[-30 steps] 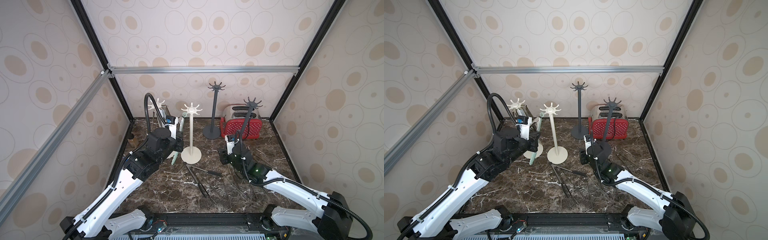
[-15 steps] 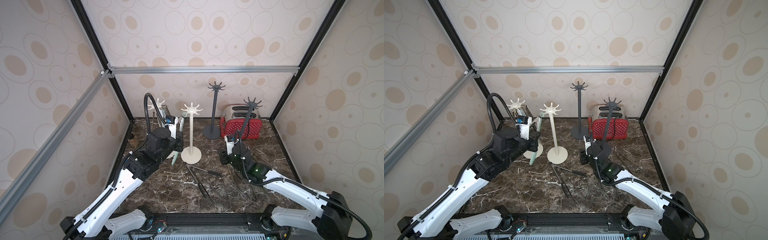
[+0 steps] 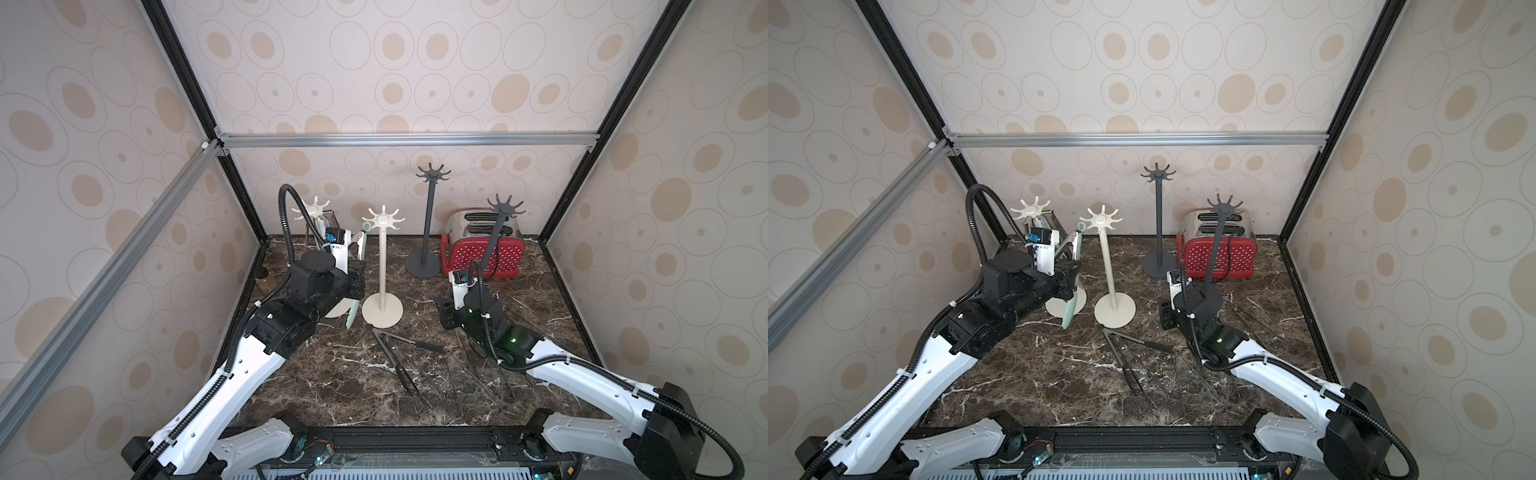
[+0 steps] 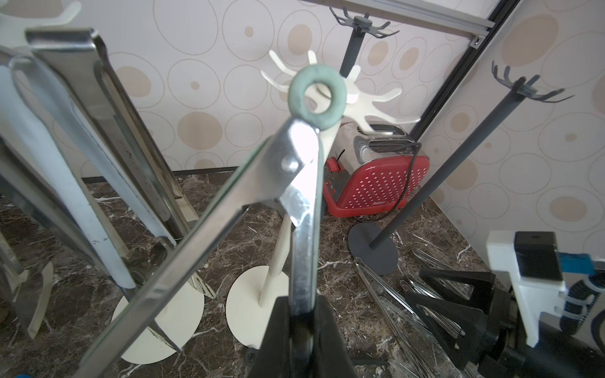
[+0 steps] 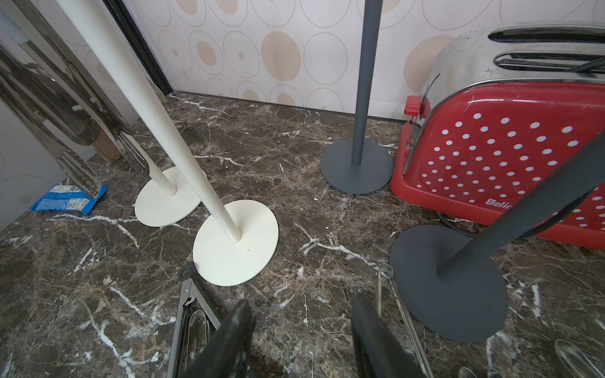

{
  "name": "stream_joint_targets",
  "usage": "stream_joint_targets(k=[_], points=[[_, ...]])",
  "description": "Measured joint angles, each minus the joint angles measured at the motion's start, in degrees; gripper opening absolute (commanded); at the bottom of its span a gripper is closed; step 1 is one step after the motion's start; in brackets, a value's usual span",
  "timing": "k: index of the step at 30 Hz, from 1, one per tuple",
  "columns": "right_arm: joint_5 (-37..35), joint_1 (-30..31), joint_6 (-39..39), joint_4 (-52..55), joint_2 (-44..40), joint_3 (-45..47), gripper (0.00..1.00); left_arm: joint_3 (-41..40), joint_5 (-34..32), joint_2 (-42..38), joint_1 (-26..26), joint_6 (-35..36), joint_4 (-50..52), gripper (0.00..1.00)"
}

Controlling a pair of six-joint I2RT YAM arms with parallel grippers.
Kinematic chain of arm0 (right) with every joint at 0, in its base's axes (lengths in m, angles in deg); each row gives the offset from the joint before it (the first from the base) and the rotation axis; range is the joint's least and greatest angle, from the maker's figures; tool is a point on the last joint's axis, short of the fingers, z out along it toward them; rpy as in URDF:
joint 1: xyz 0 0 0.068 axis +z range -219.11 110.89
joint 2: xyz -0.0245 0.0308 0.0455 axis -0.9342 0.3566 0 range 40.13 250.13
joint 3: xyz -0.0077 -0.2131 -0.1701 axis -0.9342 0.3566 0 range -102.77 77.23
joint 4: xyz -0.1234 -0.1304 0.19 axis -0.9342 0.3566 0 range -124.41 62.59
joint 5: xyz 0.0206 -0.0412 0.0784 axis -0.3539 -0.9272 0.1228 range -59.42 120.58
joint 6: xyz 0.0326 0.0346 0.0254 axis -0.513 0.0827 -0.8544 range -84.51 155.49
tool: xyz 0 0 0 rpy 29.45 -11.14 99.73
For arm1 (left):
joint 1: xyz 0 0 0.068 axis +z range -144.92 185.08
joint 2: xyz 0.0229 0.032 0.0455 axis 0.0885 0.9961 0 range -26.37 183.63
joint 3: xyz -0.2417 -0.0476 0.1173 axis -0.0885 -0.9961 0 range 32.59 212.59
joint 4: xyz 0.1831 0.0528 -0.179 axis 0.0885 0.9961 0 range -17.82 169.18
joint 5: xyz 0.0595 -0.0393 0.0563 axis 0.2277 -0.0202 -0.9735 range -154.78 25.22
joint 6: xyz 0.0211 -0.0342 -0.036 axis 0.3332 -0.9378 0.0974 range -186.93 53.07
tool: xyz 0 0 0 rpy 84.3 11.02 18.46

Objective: Hang food tongs on kitchen utensil racks
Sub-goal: Hang the food tongs on the rack.

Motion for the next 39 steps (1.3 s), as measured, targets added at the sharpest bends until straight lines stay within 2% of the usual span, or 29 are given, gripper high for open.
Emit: stream_joint_targets(k=[28, 39], points=[[0.3, -0.4, 0.0, 0.0, 0.0, 0.0, 0.50, -1.1, 3.0, 2.4, 1.2, -1.1, -1.9, 0.00], [1.1, -0.4, 0.0, 0.0, 0.0, 0.0, 0.50, -4.0, 3.8, 2.7, 1.3, -2.2, -6.4, 0.00]])
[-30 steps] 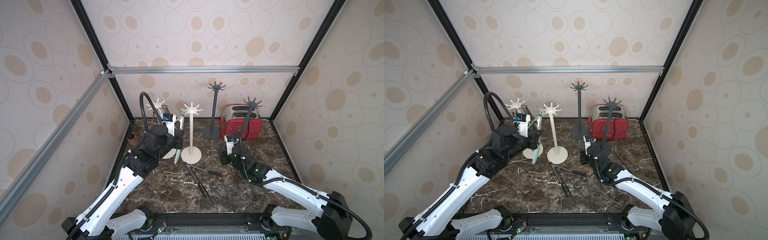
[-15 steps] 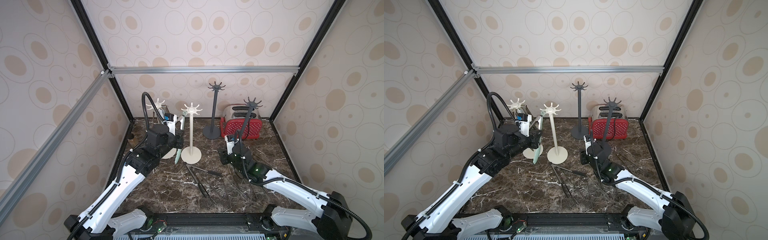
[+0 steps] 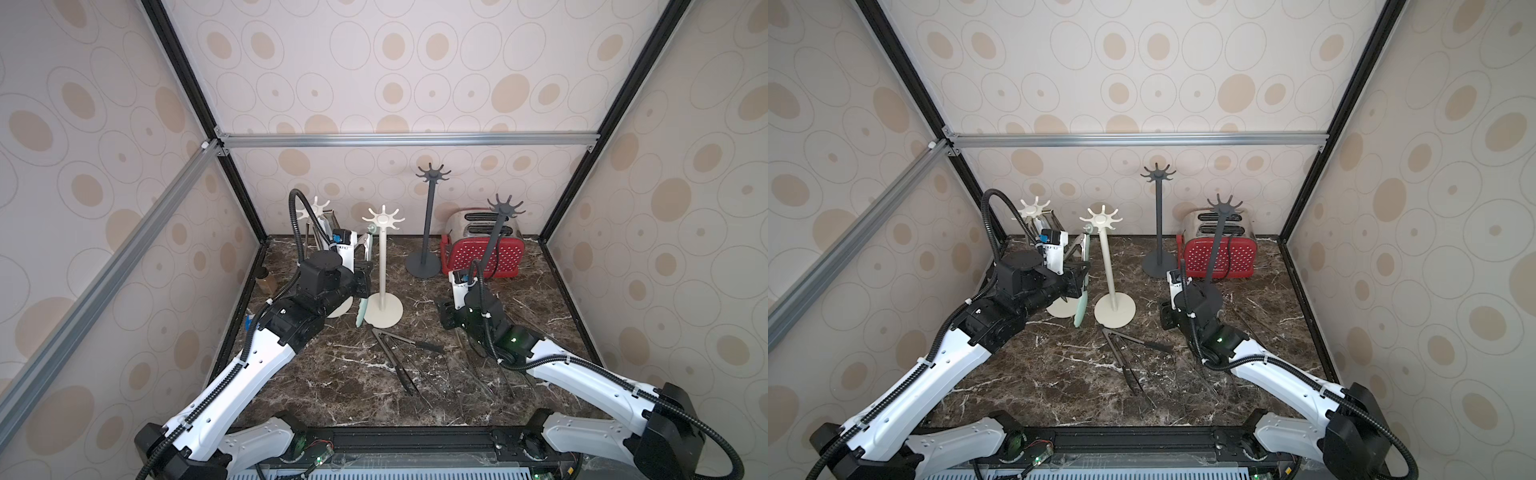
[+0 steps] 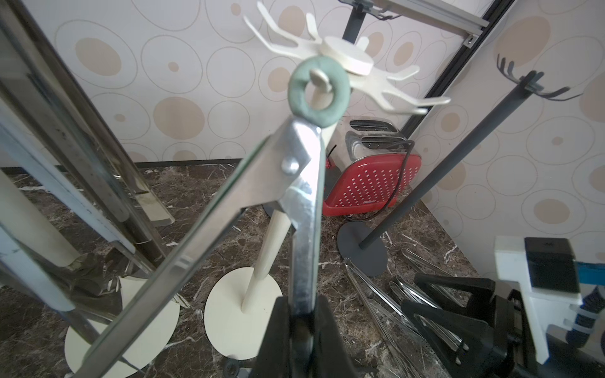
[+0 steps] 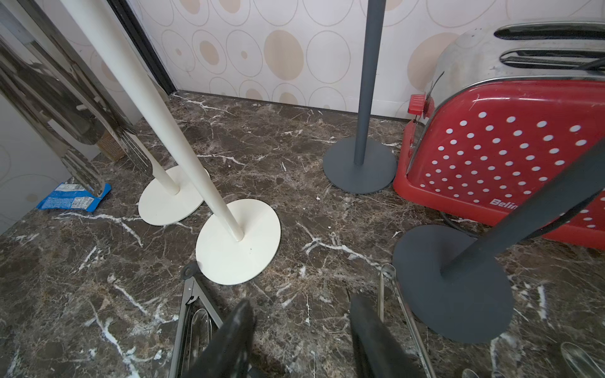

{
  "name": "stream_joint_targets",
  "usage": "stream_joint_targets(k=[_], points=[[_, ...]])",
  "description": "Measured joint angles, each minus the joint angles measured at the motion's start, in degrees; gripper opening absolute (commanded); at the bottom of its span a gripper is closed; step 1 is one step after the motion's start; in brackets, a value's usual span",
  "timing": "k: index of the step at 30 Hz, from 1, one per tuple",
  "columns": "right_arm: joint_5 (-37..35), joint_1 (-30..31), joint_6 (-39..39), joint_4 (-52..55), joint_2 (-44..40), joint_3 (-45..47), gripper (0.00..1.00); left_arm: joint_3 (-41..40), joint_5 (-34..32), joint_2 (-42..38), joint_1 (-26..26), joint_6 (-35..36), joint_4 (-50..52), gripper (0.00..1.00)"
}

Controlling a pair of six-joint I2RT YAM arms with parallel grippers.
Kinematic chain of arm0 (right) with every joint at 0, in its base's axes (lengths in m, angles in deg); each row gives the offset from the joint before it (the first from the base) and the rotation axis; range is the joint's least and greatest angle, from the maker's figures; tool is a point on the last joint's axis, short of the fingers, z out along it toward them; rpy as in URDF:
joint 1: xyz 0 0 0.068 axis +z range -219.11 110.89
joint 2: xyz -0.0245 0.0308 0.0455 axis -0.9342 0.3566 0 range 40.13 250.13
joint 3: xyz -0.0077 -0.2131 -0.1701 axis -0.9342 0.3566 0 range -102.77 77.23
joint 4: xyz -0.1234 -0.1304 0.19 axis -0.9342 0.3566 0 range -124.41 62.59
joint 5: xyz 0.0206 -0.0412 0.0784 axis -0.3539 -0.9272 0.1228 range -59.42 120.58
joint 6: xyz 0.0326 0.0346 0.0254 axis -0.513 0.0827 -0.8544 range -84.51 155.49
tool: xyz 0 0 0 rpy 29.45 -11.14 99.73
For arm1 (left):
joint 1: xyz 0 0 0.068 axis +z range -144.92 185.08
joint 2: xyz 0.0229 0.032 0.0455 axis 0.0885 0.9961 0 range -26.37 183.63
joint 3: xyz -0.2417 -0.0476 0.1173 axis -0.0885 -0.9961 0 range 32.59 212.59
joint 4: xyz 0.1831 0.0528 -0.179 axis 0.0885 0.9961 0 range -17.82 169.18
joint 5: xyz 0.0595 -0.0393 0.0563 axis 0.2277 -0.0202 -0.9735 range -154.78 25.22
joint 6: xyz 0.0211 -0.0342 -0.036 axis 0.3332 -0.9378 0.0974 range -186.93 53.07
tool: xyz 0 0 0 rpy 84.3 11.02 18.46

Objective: Hang food tongs on kitchen utensil racks
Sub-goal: Hang the food tongs on the rack.

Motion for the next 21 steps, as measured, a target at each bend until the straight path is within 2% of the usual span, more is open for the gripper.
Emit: stream_joint_targets(k=[11, 21], points=[[0.1, -0.3, 0.0, 0.0, 0.0, 0.0, 0.50, -0.5, 0.5, 2.4, 0.0, 0.0, -3.6, 0.00], [0.1, -0.3, 0.0, 0.0, 0.0, 0.0, 0.50, -3.0, 0.9, 2.0, 0.0, -0.9, -3.3, 0.25]])
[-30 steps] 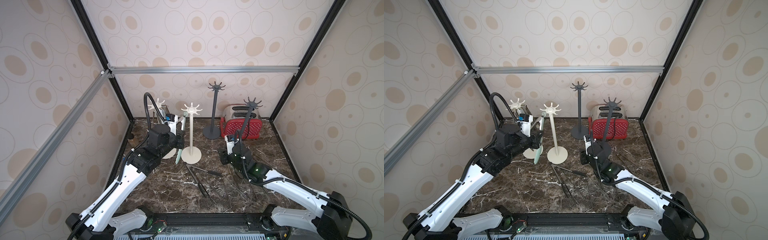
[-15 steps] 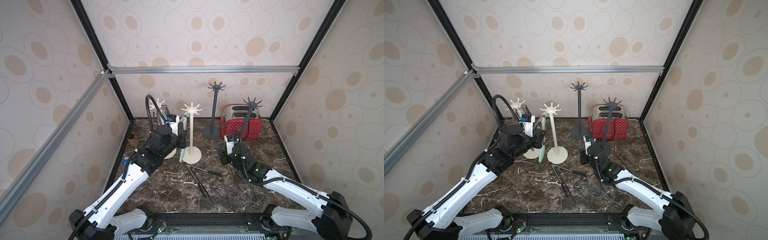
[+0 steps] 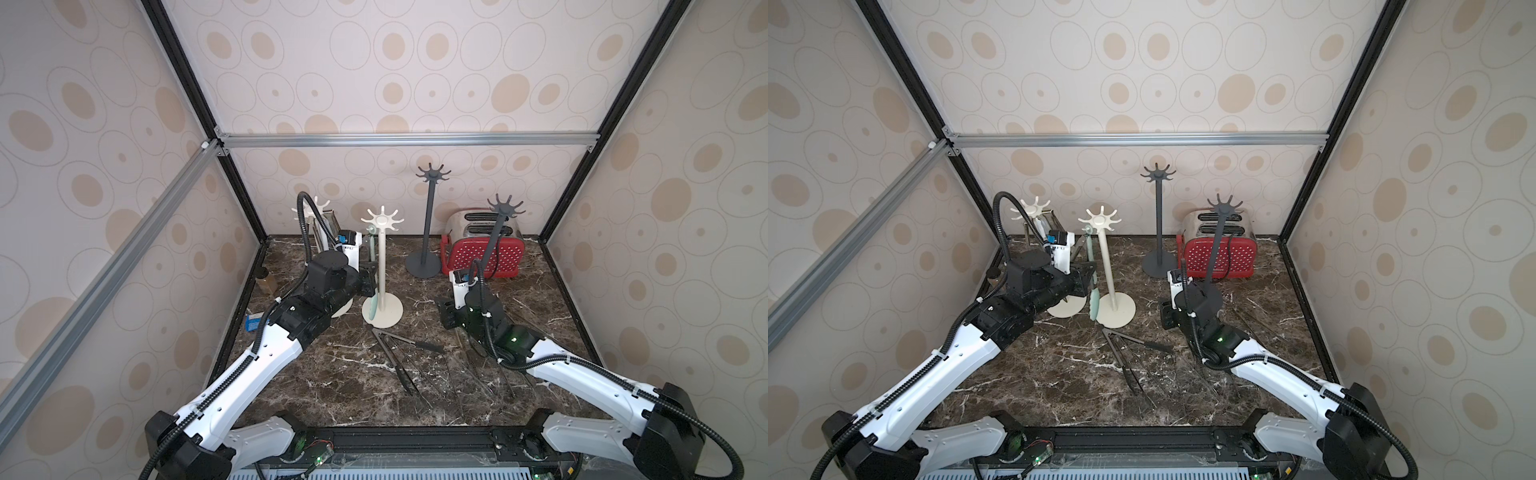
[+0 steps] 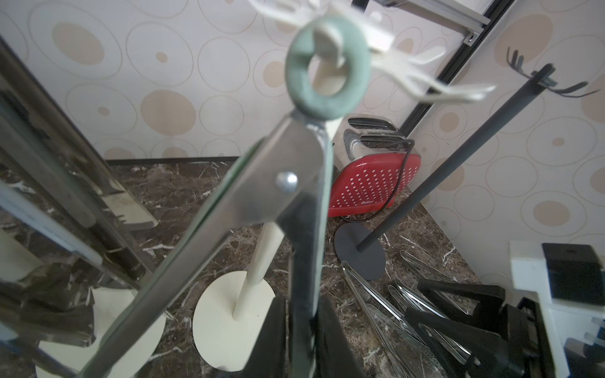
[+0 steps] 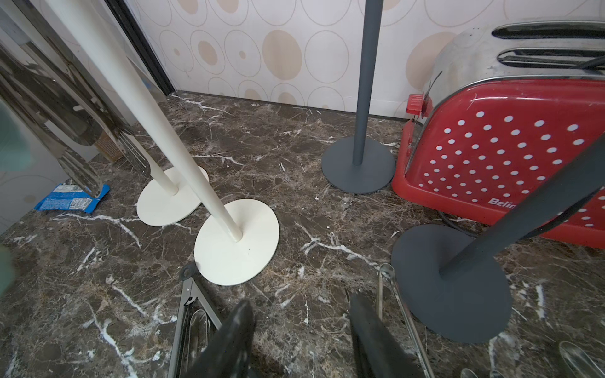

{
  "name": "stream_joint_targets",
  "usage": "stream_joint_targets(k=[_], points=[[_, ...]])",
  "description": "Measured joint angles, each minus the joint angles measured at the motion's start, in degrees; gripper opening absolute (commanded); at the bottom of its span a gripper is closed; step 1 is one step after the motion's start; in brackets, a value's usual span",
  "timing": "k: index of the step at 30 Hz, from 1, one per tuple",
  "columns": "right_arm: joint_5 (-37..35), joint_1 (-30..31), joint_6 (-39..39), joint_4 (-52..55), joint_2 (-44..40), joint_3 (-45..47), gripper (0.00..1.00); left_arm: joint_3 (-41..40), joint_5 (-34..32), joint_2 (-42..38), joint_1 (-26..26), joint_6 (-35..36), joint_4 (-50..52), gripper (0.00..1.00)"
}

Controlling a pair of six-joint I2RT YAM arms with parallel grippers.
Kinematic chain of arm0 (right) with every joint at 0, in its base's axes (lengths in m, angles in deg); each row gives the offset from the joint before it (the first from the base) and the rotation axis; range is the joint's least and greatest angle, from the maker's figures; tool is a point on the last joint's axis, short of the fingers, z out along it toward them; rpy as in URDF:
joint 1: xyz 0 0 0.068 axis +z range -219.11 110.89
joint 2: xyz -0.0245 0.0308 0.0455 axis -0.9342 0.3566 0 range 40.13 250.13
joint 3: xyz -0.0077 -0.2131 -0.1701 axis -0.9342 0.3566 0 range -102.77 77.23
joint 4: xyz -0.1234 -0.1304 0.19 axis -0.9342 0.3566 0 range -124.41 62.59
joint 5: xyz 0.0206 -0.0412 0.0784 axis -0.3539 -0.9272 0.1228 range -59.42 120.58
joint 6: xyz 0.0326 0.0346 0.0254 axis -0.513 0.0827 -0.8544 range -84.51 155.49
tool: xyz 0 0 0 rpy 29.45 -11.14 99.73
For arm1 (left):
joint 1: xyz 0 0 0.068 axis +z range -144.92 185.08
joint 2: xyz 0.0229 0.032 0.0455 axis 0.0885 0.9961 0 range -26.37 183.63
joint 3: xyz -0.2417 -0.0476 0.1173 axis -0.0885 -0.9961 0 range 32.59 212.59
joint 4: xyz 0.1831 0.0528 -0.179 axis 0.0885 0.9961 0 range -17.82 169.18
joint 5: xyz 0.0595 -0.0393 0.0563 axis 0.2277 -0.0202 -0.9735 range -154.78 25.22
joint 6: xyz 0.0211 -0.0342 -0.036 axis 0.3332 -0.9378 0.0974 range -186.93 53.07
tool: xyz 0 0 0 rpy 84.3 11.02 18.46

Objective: Hang food tongs on kitchen utensil racks
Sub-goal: Hang the food tongs on the rack.

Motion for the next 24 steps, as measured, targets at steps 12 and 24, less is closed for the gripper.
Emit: stream_joint_targets(k=[12, 24], points=[[0.0, -0.1, 0.0, 0.3, 0.0, 0.0, 0.50, -2.6, -0.5, -0.6, 0.1, -0.6, 2.6, 0.33], [-2.1, -2.0, -0.9, 6.1, -0.9, 0.0, 0.51, -2.8, -0.1, -2.8, 0.1, -0.8, 3.4, 0.51]])
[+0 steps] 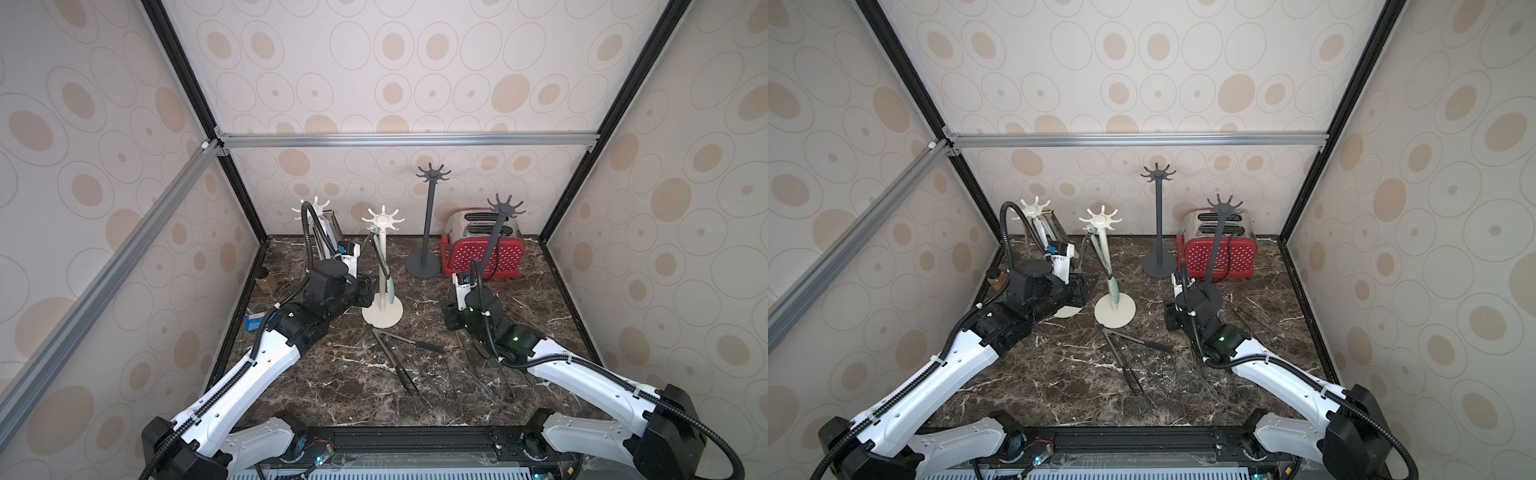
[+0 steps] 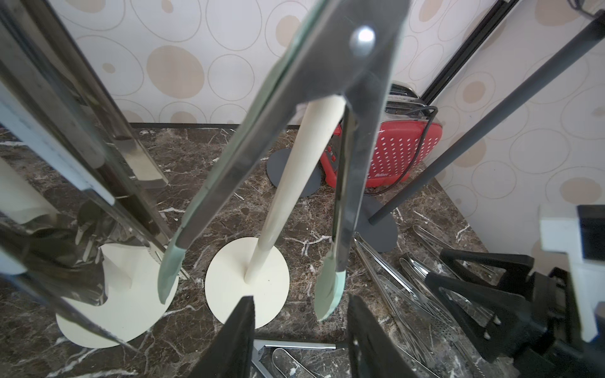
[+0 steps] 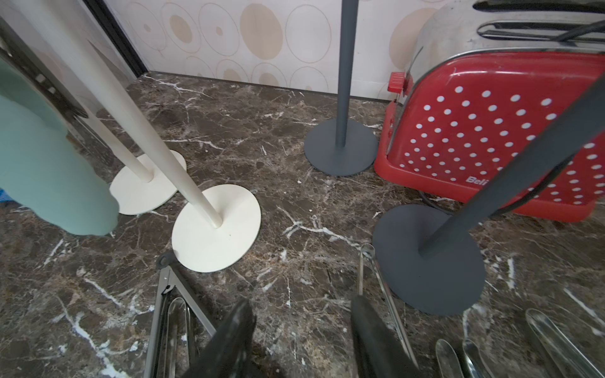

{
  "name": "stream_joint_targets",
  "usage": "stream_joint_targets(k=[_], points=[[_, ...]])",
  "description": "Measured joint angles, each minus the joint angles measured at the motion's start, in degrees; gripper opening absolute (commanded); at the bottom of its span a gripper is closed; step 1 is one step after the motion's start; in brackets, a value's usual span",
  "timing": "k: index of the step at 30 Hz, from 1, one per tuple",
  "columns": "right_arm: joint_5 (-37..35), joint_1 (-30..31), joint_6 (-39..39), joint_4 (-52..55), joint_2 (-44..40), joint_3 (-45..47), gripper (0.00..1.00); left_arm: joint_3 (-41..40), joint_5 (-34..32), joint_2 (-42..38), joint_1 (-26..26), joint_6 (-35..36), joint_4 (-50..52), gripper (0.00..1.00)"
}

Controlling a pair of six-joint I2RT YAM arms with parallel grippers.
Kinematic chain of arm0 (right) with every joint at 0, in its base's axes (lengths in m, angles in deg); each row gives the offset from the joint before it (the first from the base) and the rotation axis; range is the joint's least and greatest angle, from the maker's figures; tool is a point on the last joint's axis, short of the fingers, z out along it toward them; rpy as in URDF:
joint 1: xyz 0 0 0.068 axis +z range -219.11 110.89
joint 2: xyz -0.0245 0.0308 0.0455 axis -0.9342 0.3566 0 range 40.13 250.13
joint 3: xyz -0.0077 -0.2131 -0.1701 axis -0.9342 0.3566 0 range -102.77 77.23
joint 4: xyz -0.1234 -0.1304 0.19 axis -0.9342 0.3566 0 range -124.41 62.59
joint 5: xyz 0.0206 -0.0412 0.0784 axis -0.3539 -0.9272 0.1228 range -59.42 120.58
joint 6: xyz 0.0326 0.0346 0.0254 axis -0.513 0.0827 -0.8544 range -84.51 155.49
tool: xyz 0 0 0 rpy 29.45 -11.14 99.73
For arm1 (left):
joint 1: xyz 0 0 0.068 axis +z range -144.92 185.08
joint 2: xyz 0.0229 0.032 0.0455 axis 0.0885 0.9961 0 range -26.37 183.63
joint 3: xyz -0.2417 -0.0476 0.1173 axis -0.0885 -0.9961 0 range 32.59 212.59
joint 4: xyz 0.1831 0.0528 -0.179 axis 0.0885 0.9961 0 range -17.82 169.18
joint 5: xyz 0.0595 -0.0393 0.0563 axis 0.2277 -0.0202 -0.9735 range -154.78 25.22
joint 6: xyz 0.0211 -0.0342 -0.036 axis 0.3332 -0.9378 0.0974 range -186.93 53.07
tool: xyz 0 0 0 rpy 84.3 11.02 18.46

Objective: Hang food tongs on kitchen utensil racks
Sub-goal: Hang the food tongs on the rack, then pick up the food tongs from the center of the board.

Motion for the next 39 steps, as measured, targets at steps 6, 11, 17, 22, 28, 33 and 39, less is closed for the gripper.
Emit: stream_joint_targets(k=[6, 11, 17, 22, 28, 33, 39], points=[[-1.7, -5.9, -2.4, 8.2, -4.9, 0.0, 0.51, -2.6, 1.0, -3.4, 0.0, 0.0, 0.0, 0.56], [-1.8, -13.0, -3.8, 13.6, -9.0, 0.9, 0.49, -4.9, 3.3, -5.2, 0.0, 0.1, -0.4, 0.58], [1.6, -16.0, -4.2, 17.5, -7.8, 1.8, 0.41, -7.1, 6.9, -6.6, 0.0, 0.5, -1.7, 0.58], [8.6, -16.0, -4.5, 18.1, 2.2, 0.7, 0.34, -10.2, 9.4, -9.0, 0.0, 0.5, -3.7, 0.59], [12.4, -13.3, -5.1, 18.0, 16.2, -4.1, 0.34, -12.4, 10.8, -11.8, 0.0, 0.7, -4.4, 0.60], [13.8, -11.8, -5.5, 16.4, 24.5, -9.6, 0.32, -13.4, 10.8, -13.9, 0.0, 0.7, -4.6, 0.60], [13.9, -11.8, -5.7, 15.6, 31.2, -13.7, 0.30, -14.6, 10.8, -14.7, 0.0, 0.7, -4.7, 0.60]])
